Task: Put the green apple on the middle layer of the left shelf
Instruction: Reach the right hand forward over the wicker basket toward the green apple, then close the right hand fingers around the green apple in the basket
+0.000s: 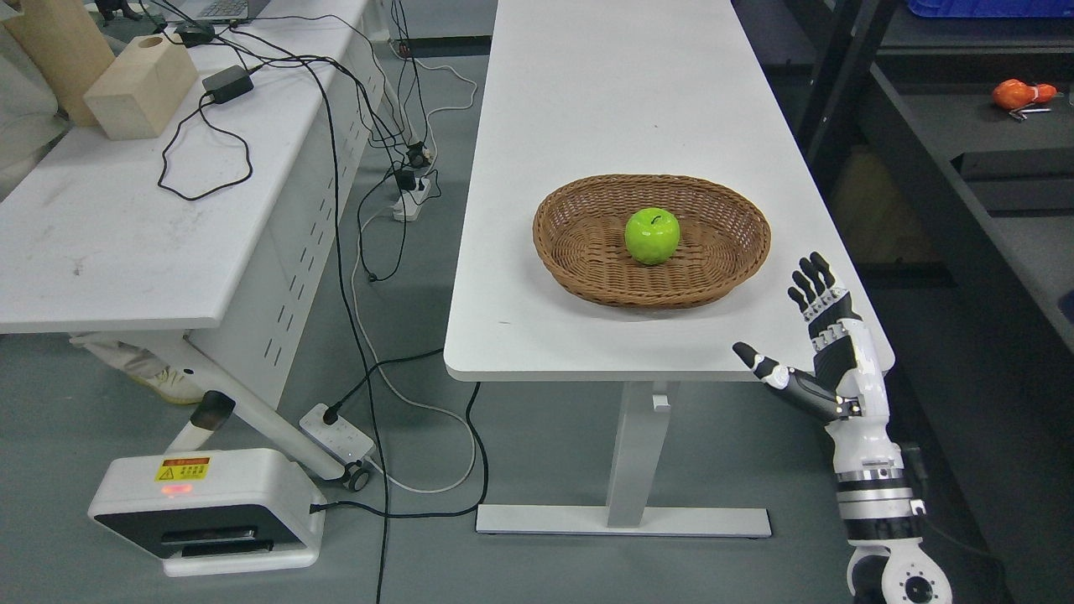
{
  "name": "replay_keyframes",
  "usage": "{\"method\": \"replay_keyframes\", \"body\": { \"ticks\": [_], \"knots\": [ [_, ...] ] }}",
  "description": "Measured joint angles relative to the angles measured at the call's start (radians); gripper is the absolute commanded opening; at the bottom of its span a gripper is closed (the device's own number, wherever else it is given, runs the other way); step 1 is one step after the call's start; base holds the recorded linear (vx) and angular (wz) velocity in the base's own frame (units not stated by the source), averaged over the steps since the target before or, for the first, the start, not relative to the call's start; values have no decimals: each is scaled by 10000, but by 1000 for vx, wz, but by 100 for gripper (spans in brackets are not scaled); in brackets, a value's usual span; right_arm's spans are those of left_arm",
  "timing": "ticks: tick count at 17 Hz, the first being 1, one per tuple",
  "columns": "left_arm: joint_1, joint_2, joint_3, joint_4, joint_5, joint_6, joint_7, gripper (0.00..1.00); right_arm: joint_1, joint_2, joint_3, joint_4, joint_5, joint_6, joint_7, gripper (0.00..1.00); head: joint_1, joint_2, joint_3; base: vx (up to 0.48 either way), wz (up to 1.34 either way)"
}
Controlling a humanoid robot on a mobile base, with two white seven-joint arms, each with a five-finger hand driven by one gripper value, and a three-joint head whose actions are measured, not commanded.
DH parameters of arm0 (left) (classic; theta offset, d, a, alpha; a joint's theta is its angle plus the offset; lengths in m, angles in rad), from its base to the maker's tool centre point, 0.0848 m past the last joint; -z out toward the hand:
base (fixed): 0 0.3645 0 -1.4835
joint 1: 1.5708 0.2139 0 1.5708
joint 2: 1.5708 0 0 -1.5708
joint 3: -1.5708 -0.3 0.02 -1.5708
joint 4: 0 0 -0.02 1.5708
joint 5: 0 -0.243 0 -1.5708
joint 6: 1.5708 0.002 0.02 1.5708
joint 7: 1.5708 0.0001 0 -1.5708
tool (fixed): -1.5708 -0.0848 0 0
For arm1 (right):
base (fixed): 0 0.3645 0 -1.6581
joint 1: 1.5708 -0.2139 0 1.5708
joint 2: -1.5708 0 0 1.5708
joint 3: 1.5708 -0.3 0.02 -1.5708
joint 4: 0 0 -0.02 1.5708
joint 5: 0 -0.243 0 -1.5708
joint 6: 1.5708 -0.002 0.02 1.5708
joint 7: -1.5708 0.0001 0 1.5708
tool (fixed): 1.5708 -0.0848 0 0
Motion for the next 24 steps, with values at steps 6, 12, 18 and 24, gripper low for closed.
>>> {"method": "replay_keyframes", "body": {
  "ticks": [6, 12, 18, 24],
  "knots": [
    [0, -1, 0, 1, 0, 3, 0, 100, 0, 0, 30, 0, -12, 109, -54, 100, 0, 0, 0, 6, 11],
    [5, -2, 0, 0, 0, 5, -8, 100, -343, -243, 375, -14, 3699, -819, -57, 100, 0, 0, 0, 33, -7],
    [-6, -1, 0, -3, 0, 23, -12, 100, -1328, -523, 1002, -118, 6853, -831, -135, 100, 0, 0, 0, 266, -126],
    [-1, -1, 0, 2, 0, 30, -3, 100, -2280, -1039, 1883, -102, 7962, -972, 1252, 100, 0, 0, 0, 299, 94]
  ]
}}
